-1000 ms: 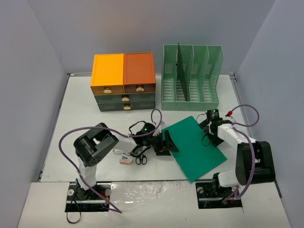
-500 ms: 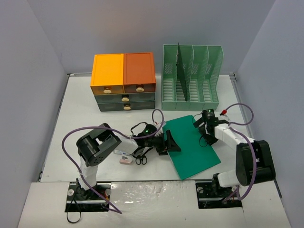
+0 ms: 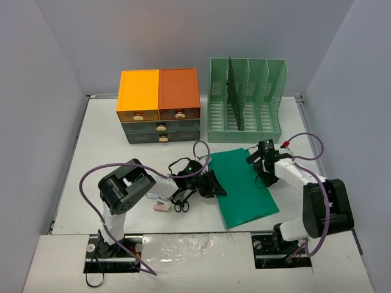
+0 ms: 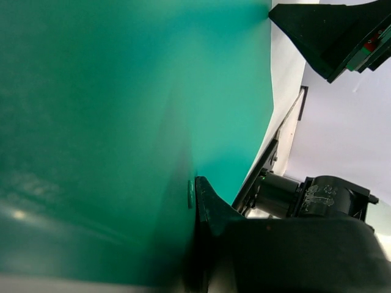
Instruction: Organize the desk
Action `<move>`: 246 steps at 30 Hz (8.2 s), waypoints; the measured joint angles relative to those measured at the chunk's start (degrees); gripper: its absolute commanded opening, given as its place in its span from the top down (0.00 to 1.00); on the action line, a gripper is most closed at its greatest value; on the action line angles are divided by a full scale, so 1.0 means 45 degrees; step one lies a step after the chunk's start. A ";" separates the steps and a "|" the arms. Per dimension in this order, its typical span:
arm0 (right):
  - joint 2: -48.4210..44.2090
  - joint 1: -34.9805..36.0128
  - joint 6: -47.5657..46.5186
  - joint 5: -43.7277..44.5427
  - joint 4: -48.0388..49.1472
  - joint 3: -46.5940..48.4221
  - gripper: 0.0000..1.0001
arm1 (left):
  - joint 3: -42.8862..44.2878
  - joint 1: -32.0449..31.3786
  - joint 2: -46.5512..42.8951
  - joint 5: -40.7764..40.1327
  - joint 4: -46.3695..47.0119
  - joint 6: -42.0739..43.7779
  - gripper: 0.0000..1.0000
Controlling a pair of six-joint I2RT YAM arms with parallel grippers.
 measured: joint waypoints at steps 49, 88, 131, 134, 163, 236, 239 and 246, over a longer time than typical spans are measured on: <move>-0.6493 -0.1304 0.0080 0.1872 -0.8860 0.3293 0.06 | 0.7259 -0.4022 -0.4974 -1.1877 -1.0587 1.3256 1.00; -0.8481 -0.1304 -0.1761 0.0207 -1.2578 0.3554 0.06 | 2.1403 -0.2539 0.8271 -1.7749 -0.2389 1.8146 1.00; -0.7914 -0.1304 -0.2647 -0.0609 -1.1380 0.3348 0.05 | 2.0376 -0.1430 1.0736 -1.5160 -0.1365 1.6160 0.46; -0.7894 -0.1304 -0.2650 -0.0685 -1.1268 0.3322 0.05 | 1.9847 -0.1536 1.0528 -1.4943 -0.1333 1.6269 0.36; -0.6401 -0.1164 -0.3942 -0.3386 -0.7050 0.2247 0.05 | 1.0074 -0.4517 -0.3713 -1.7653 -1.3320 1.0676 0.28; 0.6766 0.7642 -0.8027 0.0181 -0.3542 1.6854 0.08 | 1.3336 1.2949 0.0329 -0.2807 -1.2804 0.6878 0.30; 0.7047 0.7642 -0.7978 0.0346 -0.3531 1.6839 0.08 | 1.3336 1.2949 0.0459 -0.2355 -1.2602 0.6761 0.30; 0.8374 0.7642 -0.7606 0.0711 -0.3485 1.6810 0.09 | 1.3263 1.2949 0.0510 -0.1909 -1.2536 0.6756 0.31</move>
